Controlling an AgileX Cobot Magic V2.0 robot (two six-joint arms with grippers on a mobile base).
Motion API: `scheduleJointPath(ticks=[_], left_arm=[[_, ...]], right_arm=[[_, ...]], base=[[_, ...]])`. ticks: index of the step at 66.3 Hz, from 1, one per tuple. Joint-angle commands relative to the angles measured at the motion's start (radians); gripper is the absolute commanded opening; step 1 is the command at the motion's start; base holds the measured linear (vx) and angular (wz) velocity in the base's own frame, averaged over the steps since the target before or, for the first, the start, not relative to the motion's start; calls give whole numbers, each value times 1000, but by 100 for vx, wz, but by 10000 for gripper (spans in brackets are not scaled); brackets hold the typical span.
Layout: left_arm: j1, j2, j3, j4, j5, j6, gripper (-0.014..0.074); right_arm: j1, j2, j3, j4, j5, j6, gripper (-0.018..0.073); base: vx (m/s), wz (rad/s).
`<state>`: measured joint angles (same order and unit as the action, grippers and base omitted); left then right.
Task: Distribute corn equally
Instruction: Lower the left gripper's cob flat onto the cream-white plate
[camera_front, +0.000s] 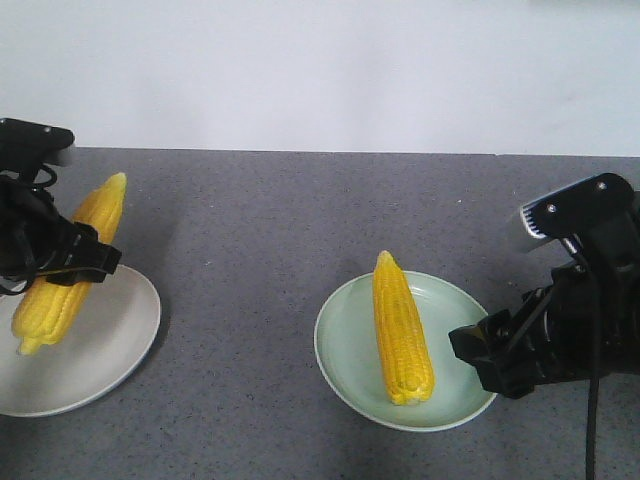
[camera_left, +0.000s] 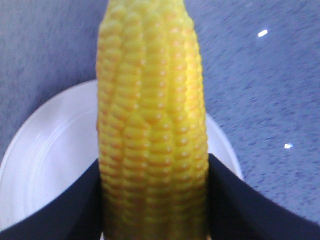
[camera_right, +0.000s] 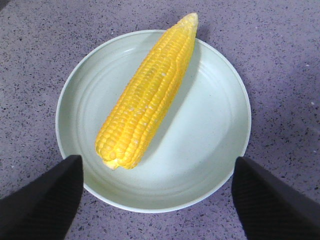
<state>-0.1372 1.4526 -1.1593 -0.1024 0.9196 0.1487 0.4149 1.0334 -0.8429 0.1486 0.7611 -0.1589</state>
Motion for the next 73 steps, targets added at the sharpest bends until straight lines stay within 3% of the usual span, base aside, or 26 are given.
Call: scheduleJointPath(ticks=[1, 18, 42, 73], left_arm=[[25, 4, -32, -8, -6, -21, 285], [61, 96, -32, -3, 9, -21, 285], [61, 167, -31, -5, 32, -21, 301], [61, 161, -31, -6, 43, -17, 472]], right_arm=[[-1, -16, -26, -3, -55, -5, 580], [-1, -16, -26, -3, -55, -5, 580], [-1, -16, -26, -3, -53, -5, 580], [-1, -16, -26, -3, -54, -6, 580]], base=[[0, 0], [0, 0], [0, 0], [0, 0]])
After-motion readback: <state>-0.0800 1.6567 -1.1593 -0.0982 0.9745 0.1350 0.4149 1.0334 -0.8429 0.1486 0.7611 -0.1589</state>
